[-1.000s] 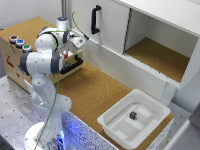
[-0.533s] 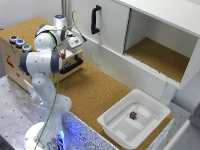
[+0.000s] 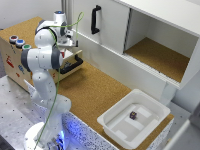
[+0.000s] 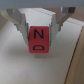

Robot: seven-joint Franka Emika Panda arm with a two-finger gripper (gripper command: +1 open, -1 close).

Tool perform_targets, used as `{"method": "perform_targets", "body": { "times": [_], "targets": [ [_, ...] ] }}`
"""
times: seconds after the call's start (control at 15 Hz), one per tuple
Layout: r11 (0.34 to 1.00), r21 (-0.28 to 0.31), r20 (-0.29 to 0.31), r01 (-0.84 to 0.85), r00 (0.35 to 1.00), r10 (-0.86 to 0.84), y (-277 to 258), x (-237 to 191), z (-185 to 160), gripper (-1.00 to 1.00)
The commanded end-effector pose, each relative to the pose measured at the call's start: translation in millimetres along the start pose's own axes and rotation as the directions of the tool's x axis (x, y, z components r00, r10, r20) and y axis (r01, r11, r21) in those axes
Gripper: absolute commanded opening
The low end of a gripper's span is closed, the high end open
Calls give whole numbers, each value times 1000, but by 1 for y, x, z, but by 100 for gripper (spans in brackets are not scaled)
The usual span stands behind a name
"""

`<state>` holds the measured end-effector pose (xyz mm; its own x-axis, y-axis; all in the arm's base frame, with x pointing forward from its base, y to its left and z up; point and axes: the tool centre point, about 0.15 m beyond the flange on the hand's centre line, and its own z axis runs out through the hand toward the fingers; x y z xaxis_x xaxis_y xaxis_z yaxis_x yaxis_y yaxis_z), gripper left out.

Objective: Turn the pink block right

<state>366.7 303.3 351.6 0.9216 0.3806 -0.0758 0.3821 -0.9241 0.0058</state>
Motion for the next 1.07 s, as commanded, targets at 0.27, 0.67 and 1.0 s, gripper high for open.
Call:
{"method": "perform_targets", "body": {
  "times": [0.27,0.67,1.0],
  "targets": [
    [855,21,62,-519,854,517,-3,11,-8,-100],
    [877,6,58,-481,875,480,16,15,-5,100],
    [909,58,9,-414,910,414,-9,2,-26,100]
  ]
}}
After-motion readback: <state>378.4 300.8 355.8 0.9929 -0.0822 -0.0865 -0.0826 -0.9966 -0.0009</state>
